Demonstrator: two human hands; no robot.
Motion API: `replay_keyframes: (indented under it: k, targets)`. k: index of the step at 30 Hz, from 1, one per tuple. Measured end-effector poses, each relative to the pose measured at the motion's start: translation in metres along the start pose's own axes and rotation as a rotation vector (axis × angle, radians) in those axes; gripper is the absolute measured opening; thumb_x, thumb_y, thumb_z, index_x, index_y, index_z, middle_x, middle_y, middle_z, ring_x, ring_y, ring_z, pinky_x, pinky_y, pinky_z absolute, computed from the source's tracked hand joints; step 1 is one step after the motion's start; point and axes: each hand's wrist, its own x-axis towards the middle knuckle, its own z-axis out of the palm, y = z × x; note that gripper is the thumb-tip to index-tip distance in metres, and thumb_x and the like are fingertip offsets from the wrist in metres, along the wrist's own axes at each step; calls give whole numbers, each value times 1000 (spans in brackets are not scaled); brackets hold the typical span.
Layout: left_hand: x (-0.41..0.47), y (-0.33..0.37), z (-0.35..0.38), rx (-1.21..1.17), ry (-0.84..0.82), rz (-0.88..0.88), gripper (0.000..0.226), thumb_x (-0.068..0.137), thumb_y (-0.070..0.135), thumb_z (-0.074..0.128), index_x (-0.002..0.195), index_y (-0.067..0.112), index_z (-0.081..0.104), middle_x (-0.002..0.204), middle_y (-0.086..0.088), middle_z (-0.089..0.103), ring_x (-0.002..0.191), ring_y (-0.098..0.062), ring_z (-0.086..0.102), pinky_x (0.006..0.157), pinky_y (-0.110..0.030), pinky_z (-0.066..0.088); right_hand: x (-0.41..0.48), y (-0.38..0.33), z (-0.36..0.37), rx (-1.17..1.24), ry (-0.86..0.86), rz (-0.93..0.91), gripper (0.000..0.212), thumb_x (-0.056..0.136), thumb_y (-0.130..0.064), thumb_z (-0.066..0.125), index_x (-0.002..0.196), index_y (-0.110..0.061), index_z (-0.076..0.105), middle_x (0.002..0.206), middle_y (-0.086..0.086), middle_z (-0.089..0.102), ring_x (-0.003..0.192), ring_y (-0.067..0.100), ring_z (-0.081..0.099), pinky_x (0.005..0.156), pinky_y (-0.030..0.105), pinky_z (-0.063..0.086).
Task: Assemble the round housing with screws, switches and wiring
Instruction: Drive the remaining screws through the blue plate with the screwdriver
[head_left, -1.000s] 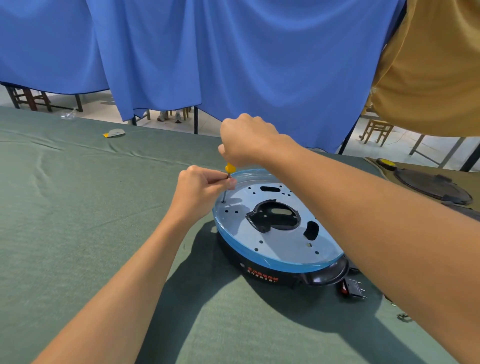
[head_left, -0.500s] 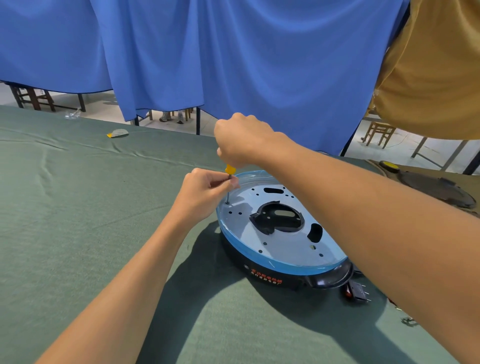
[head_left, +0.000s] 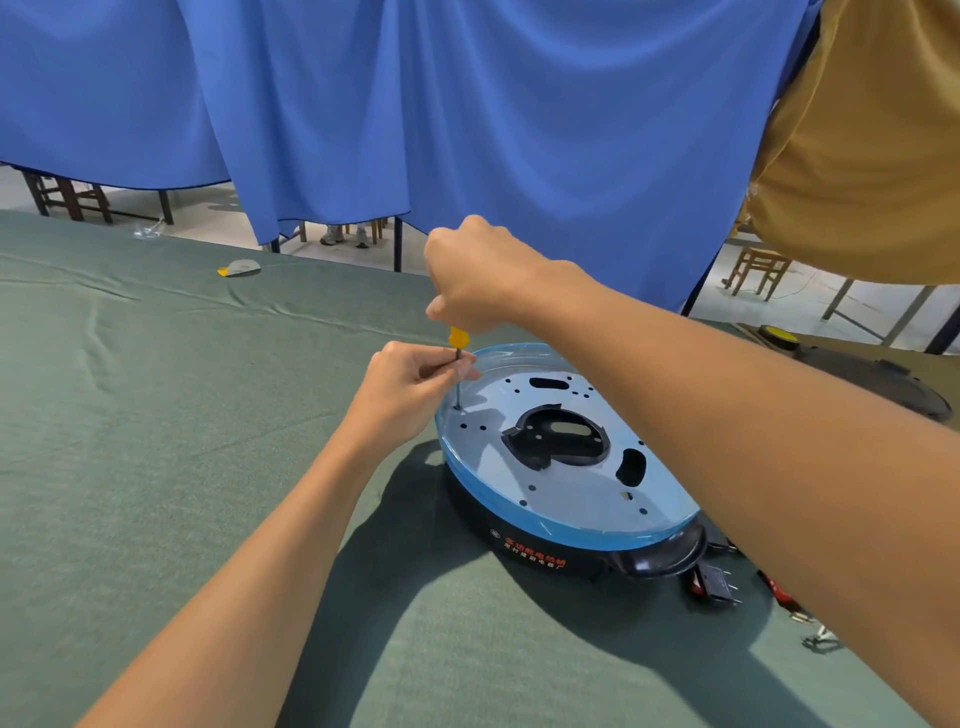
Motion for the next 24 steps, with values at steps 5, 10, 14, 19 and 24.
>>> replay_keyframes:
  k: [5,10,14,19,24]
  targets:
    - [-2,1,2,28,115,32,9,80,16,79,88,11,80,79,-3,77,65,2,64,63,-19,52,-4,5,7,-47,-4,68,42,95,-33,54,66,-20,27,72,1,30,60,20,35,54,34,27]
    - [2,-2,-3,98,-4,18,15,92,18,66,84,20,79,83,-18,73,74,-16,50,70,-45,48,1,5,-3,42,-95,-3,19,83,-34,64,86,-18,55,82,0,45,72,23,57,64,38,51]
    - [0,0,-2,43,-40,1,19,96,14,59,94,20,77,91,2,76,82,-18,54,84,-51,50,0,10,-1,32,-24,58,31,84,-29,62,70,-19,37,77,1,34,61,19,39,55,33,37]
    - [-3,0,1,65,-22,32,15,94,19,63,96,16,78,85,3,76,74,-16,50,65,-45,45,-3,13,0,35,-31,128,28,85,-23,53,67,-18,33,75,3,35,58,20,36,51,31,31]
    - [-4,3,2,39,11,6,12,87,16,71,96,12,78,86,2,76,81,-12,70,78,-35,56,-6,11,-5,-52,-66,145,21,85,-17,54,66,-15,45,72,4,45,57,19,43,50,27,30]
